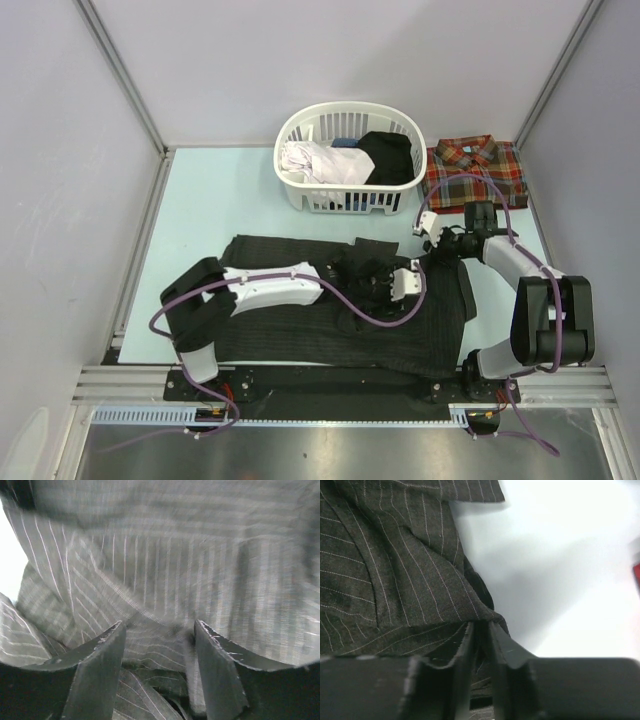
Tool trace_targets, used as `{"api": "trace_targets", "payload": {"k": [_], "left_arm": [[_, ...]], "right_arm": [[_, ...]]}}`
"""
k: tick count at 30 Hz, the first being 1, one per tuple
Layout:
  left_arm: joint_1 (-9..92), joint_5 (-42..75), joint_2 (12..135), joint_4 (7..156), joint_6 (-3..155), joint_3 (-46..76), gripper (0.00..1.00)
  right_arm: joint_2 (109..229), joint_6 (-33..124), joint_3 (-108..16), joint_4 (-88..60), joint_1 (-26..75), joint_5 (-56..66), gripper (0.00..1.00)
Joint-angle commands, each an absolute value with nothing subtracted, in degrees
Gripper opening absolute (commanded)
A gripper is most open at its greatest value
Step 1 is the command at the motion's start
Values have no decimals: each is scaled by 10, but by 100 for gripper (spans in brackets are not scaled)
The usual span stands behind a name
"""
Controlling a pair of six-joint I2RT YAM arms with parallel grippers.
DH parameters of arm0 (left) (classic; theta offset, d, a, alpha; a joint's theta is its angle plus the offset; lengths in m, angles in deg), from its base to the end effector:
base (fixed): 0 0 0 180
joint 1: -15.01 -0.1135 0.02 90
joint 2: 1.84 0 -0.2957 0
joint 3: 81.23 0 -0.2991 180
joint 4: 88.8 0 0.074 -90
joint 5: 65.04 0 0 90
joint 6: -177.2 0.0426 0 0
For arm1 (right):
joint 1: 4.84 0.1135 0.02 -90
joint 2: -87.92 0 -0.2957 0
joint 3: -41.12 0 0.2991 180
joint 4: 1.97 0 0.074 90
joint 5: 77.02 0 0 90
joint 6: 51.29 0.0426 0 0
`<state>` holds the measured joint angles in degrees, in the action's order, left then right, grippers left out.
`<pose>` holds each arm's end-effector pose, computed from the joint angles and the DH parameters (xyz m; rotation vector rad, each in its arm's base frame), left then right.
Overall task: Fold and stack the long sleeve shirts
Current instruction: Fold the shirt
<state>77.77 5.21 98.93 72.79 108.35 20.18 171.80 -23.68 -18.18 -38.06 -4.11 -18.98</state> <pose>0.1881 -0.3968 0.2168 1.7048 1.6159 -0.7636 0.3141 0.0266 0.1871 -1.4178 1.9625 0.2699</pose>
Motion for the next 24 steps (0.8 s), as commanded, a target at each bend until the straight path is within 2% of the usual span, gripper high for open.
{"api": "trace_targets", "payload": {"k": [1,2,3,5,6,8,9,14,17,18,20,21,24], "left_arm": [[779,128,1017,749,1060,186,59],[779,129,1020,748,1064,181,56],[778,133,1023,750,1065,180,44],[776,154,1020,761,1065,177,29],[772,155,1015,777,1063,175,16],[766,160,1005,790,1052,163,4],[762,158,1004,794,1048,157,0],[758,173,1020,828,1025,115,0],[752,200,1024,854,999,103,0],[747,206,1024,866,991,101,0],[743,210,1025,867,981,88,0],[740,211,1025,867,981,85,0],[732,213,1022,865,990,73,0]], "right_arm": [[1724,-217,-200,-374,-64,-202,15],[1723,-212,-200,-378,-66,-202,12],[1724,-211,-200,-381,-68,-202,9],[1722,-203,-201,-383,-75,-202,1],[1722,-198,-203,-386,-78,-203,0],[1722,-194,-206,-399,-92,-210,0],[1724,-187,-208,-402,-97,-217,0],[1749,-135,-237,-425,-116,-243,0],[1770,-105,-258,-453,-134,-264,10],[1773,-105,-261,-461,-139,-267,20],[1771,-110,-263,-469,-149,-269,32],[1769,-115,-264,-471,-163,-271,43],[1753,-128,-273,-471,-192,-281,62]]}}
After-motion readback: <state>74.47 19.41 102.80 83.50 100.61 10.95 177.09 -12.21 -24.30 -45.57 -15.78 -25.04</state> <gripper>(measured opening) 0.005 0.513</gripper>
